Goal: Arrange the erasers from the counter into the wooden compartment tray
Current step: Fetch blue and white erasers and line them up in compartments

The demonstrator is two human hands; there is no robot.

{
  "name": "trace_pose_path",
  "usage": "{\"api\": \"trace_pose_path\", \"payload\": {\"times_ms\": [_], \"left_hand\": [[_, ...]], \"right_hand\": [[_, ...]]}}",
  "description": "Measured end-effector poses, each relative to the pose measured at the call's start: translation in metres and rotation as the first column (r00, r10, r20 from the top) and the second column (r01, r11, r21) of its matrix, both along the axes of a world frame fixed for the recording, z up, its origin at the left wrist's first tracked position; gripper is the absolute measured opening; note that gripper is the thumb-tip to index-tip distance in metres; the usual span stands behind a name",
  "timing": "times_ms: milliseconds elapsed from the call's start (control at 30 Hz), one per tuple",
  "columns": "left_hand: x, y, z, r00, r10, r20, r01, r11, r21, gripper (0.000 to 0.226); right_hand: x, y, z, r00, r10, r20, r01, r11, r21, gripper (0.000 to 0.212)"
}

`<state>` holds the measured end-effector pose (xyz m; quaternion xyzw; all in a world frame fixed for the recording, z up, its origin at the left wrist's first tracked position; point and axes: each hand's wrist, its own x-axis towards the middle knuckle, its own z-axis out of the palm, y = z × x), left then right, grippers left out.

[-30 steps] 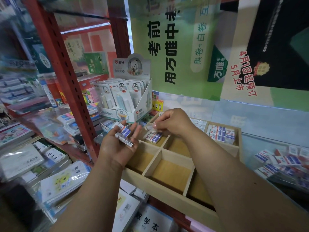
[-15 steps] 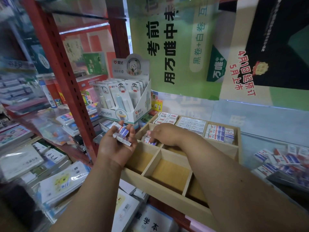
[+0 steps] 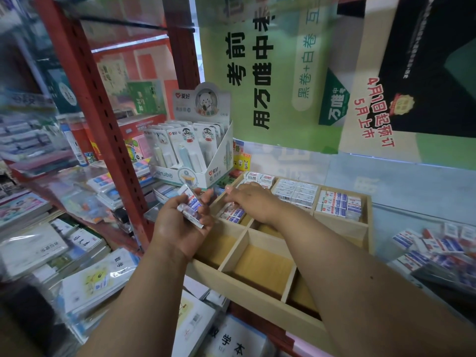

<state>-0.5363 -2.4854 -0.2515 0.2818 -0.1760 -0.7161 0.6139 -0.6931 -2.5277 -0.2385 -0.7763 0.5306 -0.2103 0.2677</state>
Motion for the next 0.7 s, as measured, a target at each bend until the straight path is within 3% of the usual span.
{"api": "trace_pose_path", "payload": {"times_ms": [67,167,400,700], "left_hand": [[0.000,0.000,0.001,0.999,-0.018,0.038,0.019,1.000,-0.025,0.024],[-0.001,0.000,0.001,0.992,-0.036,0.118,0.041,0.998,-0.039,0.014],[-0.004,0.000,0.001,0.979,-0.027,0.203,0.043,0.996,-0.076,0.011],[-0.009,0.003,0.000,0.911,-0.019,0.412,0.089,0.984,-0.151,0.009]], "right_hand": [[0.000,0.003,0.007,0.955,0.062,0.289,-0.065,0.998,0.000,0.037],[0.001,0.010,0.015,0.878,0.114,0.465,-0.119,0.993,-0.018,0.030],[0.009,0.013,0.014,0.845,0.118,0.521,-0.083,0.992,-0.091,0.035],[0.006,0.010,0.015,0.780,0.101,0.617,-0.047,0.994,-0.103,0.023]]}}
